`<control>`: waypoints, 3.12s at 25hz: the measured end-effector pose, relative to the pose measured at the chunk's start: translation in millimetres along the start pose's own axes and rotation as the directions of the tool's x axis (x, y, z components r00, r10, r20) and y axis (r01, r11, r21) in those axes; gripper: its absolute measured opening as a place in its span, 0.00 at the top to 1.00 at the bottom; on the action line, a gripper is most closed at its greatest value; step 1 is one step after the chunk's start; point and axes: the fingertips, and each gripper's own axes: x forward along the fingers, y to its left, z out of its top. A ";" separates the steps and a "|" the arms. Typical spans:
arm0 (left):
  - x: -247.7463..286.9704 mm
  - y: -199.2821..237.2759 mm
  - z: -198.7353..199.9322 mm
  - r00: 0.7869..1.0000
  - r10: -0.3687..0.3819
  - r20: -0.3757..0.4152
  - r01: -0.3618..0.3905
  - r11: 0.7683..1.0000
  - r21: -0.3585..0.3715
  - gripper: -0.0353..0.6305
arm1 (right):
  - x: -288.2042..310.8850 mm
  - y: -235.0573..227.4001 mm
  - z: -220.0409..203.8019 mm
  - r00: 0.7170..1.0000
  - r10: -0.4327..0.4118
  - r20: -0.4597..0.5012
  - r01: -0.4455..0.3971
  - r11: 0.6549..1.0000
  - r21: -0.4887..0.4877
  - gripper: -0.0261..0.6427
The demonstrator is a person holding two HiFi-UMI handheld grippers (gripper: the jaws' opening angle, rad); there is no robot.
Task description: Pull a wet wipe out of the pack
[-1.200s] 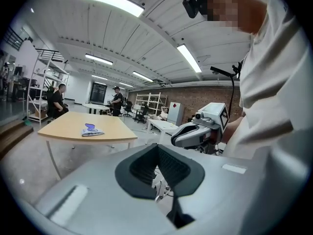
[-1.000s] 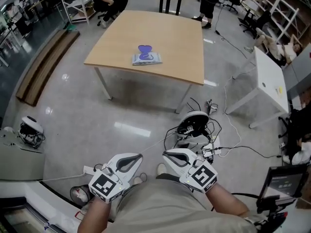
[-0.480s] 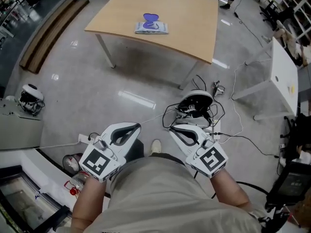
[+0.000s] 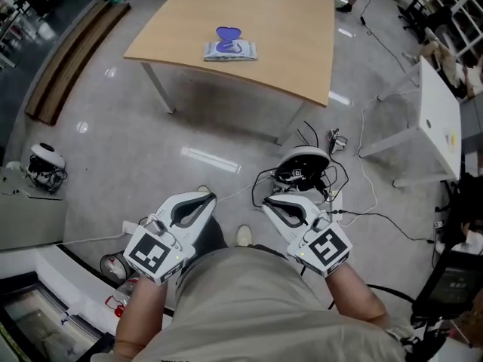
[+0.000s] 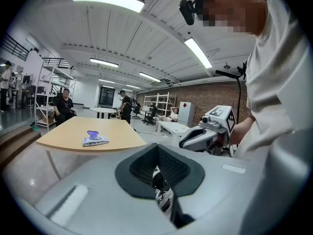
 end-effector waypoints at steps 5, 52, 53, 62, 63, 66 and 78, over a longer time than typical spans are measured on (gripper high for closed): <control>6.6 55.2 4.5 1.000 -0.021 0.014 0.021 1.000 0.015 0.94 | 49.0 -17.7 19.2 1.000 -0.009 -0.012 0.009 1.000 0.008 0.93; 209.7 386.2 78.9 0.983 -0.149 -0.111 0.156 0.986 0.058 0.94 | 304.3 -312.7 138.0 0.996 -0.081 -0.044 0.083 0.996 0.040 0.93; 221.5 390.8 80.5 0.983 -0.144 -0.115 0.152 0.986 0.062 0.94 | 305.7 -325.4 136.1 0.996 -0.076 -0.050 0.078 0.997 0.030 0.93; 307.6 416.7 83.6 0.983 -0.105 -0.148 0.110 0.994 0.027 0.94 | 318.8 -409.3 116.8 0.996 -0.002 -0.085 -0.002 0.999 -0.047 0.94; 312.8 420.2 82.4 0.983 -0.105 -0.149 0.110 0.993 0.030 0.94 | 321.6 -414.1 115.1 0.996 0.001 -0.089 -0.005 0.999 -0.047 0.94; 325.9 431.2 77.8 0.981 -0.110 -0.159 0.116 0.993 0.029 0.94 | 329.7 -426.9 109.9 0.995 0.004 -0.101 -0.007 1.000 -0.027 0.94; 357.6 489.5 34.8 0.941 -0.172 -0.291 0.188 0.982 0.028 0.94 | 376.5 -484.5 57.5 0.964 -0.080 -0.255 0.095 0.994 0.046 0.93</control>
